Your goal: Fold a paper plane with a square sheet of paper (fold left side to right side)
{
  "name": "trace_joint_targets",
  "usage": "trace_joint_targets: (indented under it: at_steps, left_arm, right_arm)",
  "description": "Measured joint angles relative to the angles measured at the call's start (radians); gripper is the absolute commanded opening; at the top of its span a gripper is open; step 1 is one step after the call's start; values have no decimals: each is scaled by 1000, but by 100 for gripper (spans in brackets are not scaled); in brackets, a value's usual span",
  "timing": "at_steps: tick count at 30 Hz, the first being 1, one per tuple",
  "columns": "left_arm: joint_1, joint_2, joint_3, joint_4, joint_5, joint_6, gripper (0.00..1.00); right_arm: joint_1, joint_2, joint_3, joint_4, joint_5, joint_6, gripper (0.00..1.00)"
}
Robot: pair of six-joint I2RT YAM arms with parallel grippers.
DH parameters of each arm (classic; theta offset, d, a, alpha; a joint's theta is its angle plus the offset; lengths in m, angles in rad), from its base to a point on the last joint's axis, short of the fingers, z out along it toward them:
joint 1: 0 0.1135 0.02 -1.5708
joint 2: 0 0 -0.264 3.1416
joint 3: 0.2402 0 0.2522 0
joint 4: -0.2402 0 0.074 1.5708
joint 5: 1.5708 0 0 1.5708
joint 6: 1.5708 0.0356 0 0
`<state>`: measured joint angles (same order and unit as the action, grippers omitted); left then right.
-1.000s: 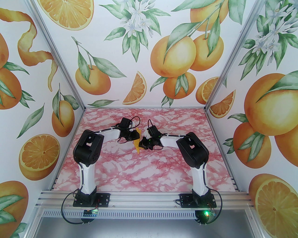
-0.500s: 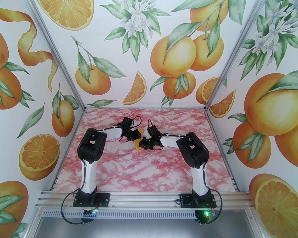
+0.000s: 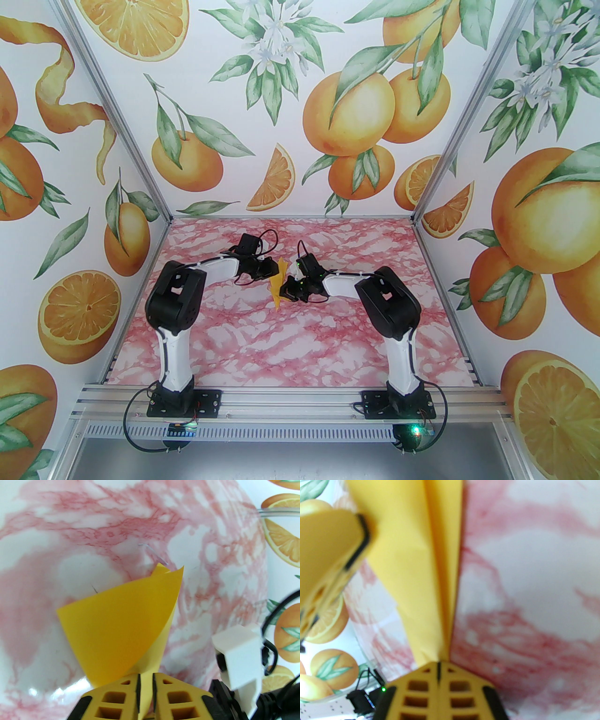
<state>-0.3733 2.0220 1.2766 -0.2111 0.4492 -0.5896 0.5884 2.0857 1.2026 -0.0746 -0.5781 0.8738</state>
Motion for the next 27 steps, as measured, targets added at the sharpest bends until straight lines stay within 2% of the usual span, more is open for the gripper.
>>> trace_joint_targets:
  at_steps: [5, 19, 27]
  left_arm:
    - [-1, 34, -15, 13, -3, -15, 7]
    - [-7, 51, -11, 16, -3, -2, 7]
    - [-8, 51, -11, 17, -2, 20, 7]
  right_arm:
    - [0, -1, 11, -16, 3, 0, 0]
    - [-45, -12, 101, -142, 57, -12, 0]
    - [-62, 55, 303, -210, 75, -45, 0]
